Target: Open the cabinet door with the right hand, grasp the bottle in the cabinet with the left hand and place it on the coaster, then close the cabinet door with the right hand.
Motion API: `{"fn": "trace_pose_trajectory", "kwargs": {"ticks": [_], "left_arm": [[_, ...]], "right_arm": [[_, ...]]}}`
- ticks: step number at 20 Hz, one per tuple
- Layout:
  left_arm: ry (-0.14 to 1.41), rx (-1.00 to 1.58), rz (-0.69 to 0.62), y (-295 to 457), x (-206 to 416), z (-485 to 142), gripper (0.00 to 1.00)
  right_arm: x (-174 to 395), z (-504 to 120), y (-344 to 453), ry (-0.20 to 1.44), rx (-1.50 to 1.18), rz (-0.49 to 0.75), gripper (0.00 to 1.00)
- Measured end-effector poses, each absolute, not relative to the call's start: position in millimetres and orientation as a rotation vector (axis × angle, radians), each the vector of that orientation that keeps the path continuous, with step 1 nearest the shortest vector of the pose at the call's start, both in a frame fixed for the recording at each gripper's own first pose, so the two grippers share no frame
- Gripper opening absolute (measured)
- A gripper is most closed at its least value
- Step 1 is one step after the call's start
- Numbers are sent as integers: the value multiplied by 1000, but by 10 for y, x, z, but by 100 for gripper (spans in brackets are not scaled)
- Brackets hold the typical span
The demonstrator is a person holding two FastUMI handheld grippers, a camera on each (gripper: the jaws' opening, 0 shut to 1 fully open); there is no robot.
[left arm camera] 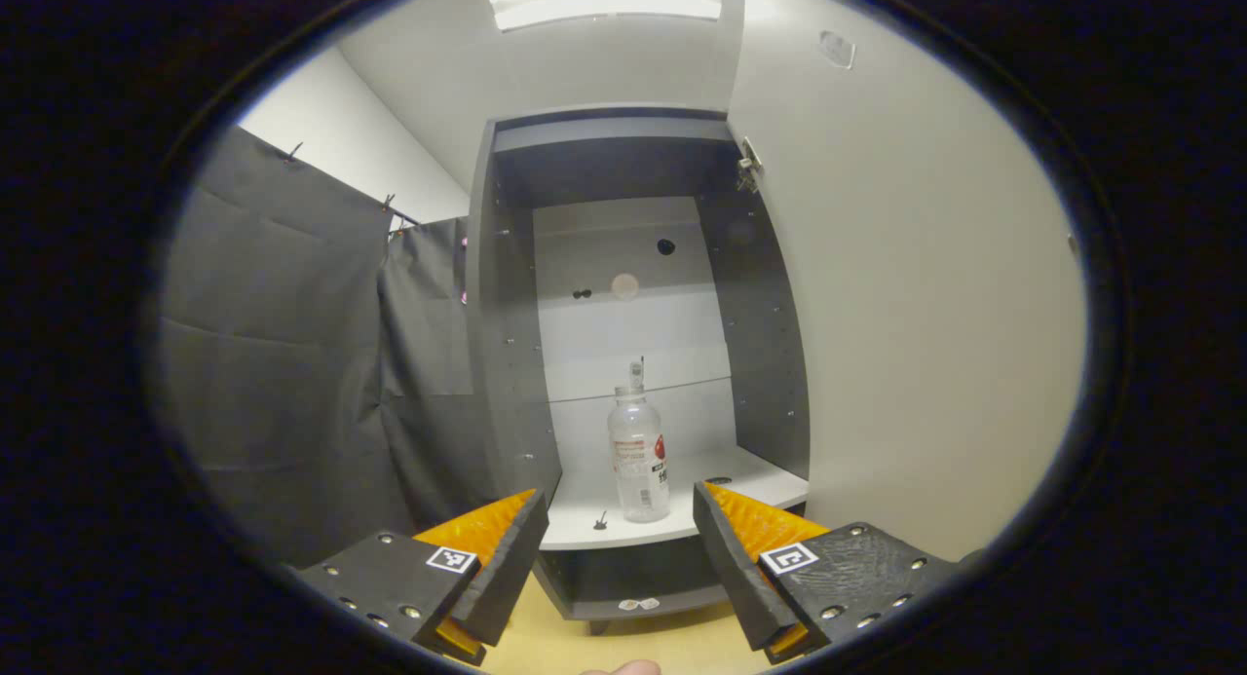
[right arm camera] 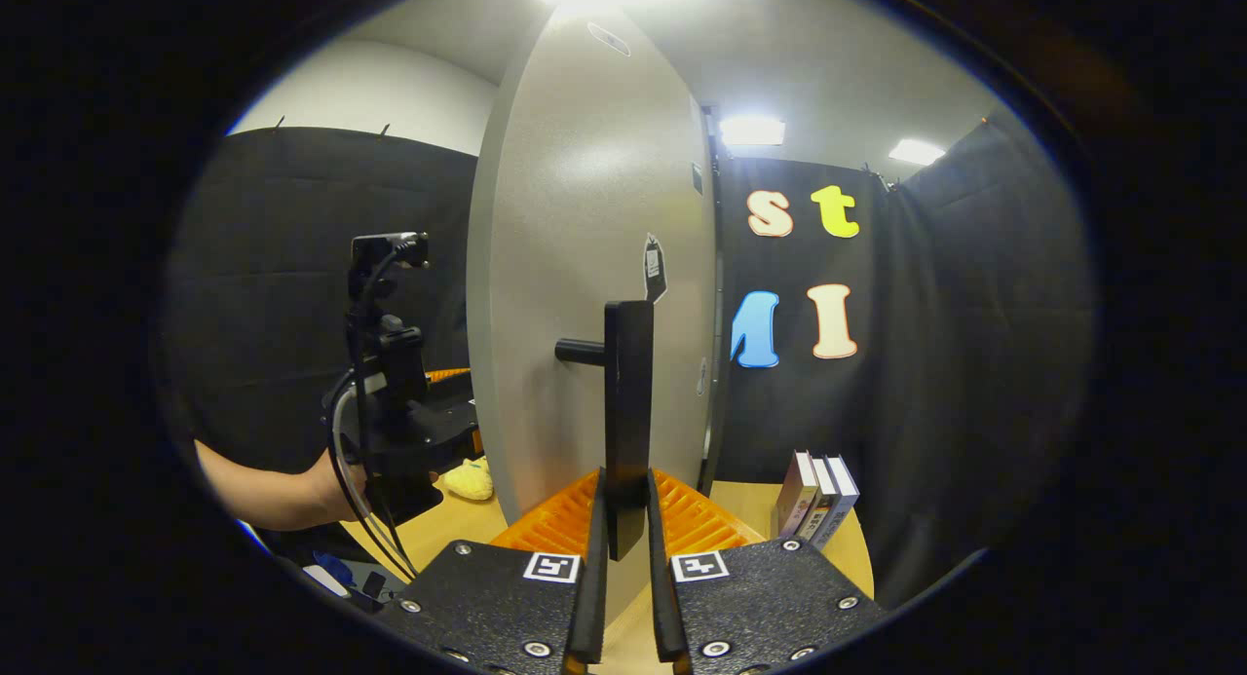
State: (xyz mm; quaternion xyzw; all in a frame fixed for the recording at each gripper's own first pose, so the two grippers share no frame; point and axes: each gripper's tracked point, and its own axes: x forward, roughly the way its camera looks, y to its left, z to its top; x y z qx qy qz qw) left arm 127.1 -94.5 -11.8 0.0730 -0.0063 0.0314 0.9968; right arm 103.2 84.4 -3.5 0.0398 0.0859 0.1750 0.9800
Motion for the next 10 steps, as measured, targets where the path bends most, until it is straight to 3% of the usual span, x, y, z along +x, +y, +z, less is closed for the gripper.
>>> {"fn": "trace_pose_trajectory", "kwargs": {"ticks": [1,2,4,6,8,10], "left_arm": [[-12,143,49,-987,1411,-150,87],[-13,154,41,-1008,1544,-162,87],[-16,186,39,-999,1815,-209,87],[-19,185,34,-1011,2074,-281,89],[-11,172,29,-1013,2292,-337,89],[-17,168,34,-1008,2480,-343,89]], "right_arm": [[1045,-41,820,177,106,321,19],[1044,-27,745,174,125,288,31],[1063,-31,619,169,142,225,36],[1100,-55,394,167,121,121,49],[1108,-19,254,150,99,45,73],[1116,-31,135,145,107,-5,81]]}}
